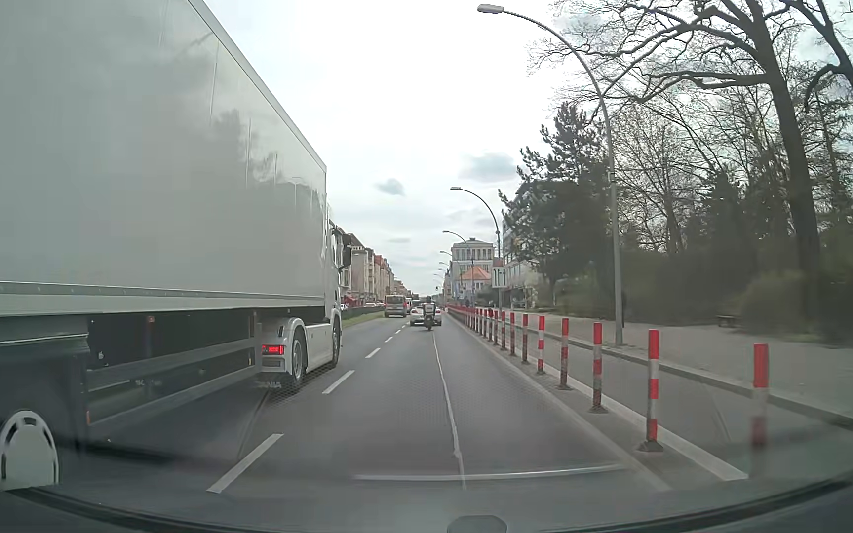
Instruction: Follow the waypoints while adhering to traffic rules and regulations
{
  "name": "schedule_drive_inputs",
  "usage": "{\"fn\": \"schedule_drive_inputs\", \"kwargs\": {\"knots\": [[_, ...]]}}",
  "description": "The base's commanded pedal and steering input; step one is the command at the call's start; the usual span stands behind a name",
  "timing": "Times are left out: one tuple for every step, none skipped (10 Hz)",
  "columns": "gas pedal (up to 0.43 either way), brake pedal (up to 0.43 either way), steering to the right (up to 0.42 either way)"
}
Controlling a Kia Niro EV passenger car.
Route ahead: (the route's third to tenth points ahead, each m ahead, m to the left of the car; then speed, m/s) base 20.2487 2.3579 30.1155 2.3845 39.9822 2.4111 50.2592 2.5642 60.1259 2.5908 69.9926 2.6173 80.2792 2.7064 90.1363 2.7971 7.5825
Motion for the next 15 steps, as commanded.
{"fn": "schedule_drive_inputs", "kwargs": {"knots": [[0.020, 0.000, -0.002], [0.020, 0.000, -0.001], [0.020, 0.000, -0.001], [0.020, 0.000, 0.000], [0.020, 0.000, 0.000], [0.020, 0.000, 0.000], [0.020, 0.000, 0.000], [0.020, 0.000, 0.000], [0.020, 0.000, 0.000], [0.020, 0.000, 0.000], [0.020, 0.000, 0.000], [0.020, 0.000, 0.000], [0.020, 0.000, 0.000], [0.020, 0.000, 0.000], [0.020, 0.000, 0.000]]}}
